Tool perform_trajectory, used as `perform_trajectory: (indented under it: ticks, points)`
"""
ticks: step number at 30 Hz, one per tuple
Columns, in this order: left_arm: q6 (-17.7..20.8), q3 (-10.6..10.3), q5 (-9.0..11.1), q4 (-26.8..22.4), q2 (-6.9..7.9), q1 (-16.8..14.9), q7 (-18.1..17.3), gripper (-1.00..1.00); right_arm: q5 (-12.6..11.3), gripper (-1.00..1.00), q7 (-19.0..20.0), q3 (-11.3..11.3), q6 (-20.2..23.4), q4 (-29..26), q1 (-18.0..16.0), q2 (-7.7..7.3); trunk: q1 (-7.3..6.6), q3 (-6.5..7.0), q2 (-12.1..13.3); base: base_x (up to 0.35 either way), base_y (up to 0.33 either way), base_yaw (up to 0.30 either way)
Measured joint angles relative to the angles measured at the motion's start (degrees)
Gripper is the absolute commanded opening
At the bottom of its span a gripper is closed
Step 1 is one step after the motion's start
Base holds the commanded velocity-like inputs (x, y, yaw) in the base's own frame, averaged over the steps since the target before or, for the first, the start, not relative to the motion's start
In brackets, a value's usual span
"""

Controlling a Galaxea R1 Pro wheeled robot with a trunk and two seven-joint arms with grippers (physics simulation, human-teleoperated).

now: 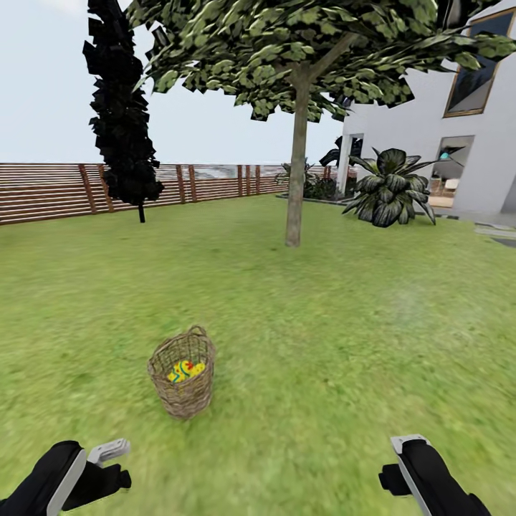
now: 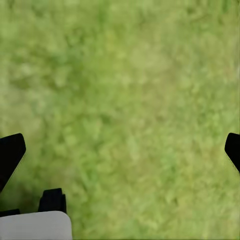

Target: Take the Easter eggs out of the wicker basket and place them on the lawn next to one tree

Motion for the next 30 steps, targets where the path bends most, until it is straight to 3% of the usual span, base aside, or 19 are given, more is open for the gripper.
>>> perform_trajectory:
  ticks: [30]
  points:
    - [0.00, 0.15, 0.02, -0.08, 0.09, -0.01, -0.14, 1.00, 0.15, 1.00, -0.10, 0.03, -0.02, 0.36, 0.00, 0.32, 0.00, 0.00, 0.00, 0.338, 0.000, 0.000]
